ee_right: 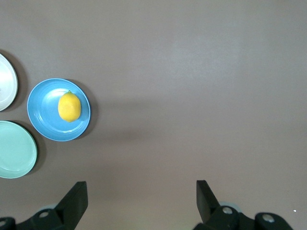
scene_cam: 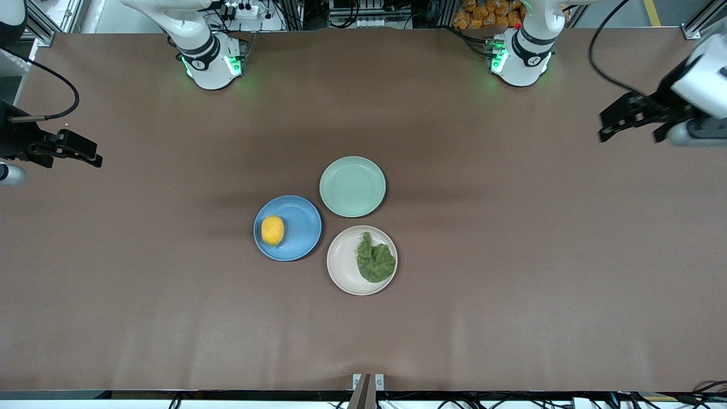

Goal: Pick lemon and lettuce from blue and beige plates
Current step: 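Reach the right gripper toward the lemon while the left gripper reaches the lettuce, then lower the right gripper onto the lemon while the left gripper lowers onto lettuce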

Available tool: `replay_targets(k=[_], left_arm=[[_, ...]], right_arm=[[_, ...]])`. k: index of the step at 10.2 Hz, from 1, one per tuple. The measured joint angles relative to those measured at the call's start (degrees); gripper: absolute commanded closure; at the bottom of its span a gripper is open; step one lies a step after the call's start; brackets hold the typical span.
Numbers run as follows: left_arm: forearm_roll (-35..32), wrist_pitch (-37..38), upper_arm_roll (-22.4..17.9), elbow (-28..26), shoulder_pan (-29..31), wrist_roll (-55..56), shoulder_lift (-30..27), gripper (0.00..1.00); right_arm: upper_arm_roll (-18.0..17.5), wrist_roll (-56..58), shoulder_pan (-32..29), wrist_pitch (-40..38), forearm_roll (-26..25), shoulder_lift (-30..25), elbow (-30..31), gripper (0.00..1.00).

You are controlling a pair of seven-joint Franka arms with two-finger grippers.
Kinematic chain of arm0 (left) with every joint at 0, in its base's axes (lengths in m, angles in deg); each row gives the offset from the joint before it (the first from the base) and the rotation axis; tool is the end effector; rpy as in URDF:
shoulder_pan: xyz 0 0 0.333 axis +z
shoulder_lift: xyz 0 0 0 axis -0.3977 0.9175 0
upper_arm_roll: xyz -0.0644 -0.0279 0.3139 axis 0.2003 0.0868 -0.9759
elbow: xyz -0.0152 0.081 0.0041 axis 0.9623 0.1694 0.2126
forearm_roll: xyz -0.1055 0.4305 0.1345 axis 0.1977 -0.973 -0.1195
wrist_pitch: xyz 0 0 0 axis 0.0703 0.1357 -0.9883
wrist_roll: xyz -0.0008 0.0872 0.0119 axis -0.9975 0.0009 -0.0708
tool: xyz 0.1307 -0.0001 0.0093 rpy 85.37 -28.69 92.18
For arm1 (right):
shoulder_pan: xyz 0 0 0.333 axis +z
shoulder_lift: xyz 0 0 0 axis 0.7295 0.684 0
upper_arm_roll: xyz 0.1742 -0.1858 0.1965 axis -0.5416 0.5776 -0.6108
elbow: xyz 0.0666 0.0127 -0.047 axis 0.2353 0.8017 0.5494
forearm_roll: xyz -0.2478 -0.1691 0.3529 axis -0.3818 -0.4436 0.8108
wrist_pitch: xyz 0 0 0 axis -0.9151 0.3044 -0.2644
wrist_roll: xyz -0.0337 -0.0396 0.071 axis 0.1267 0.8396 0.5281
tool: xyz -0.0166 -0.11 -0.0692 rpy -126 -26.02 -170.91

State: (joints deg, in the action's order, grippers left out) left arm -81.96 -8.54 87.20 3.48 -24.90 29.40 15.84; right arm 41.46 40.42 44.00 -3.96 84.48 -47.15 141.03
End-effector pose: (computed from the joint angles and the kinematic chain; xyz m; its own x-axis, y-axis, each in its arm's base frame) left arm 0.6275 -0.1305 0.6392 0.9978 -0.0590 0.0306 -0.0601 -0.9976 0.0354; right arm 0.6455 -0.0024 0.5983 0.9980 -0.0105 -0.0631 -0.0121 -0.9996 -0.0238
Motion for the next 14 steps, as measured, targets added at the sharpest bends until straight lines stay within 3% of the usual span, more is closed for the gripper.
replay_targets(k=[4, 7, 11, 14], left_arm=[[0.1, -15.7, 2.3, -0.8, -10.4, 5.0, 11.4, 0.0], [0.1, -31.5, 2.4, -0.8, -17.2, 11.7, 20.4, 0.0], [-0.2, -54.1, 1.4, -0.8, -24.3, 12.3, 32.1, 0.0], [-3.2, -63.2, 0.0, -0.7, -28.4, 14.0, 38.6, 0.0]], right_arm=[[-0.6, 0.0, 2.5, 4.5, 0.1, 1.2, 2.1, 0.0], [-2.2, -4.0, 6.3, 10.0, 0.1, 8.8, 3.6, 0.0], [-6.4, -12.4, 9.2, 18.2, 0.4, 18.5, 3.6, 0.0], [-7.8, -12.7, 10.1, 23.6, 2.5, 25.3, 3.9, 0.0]])
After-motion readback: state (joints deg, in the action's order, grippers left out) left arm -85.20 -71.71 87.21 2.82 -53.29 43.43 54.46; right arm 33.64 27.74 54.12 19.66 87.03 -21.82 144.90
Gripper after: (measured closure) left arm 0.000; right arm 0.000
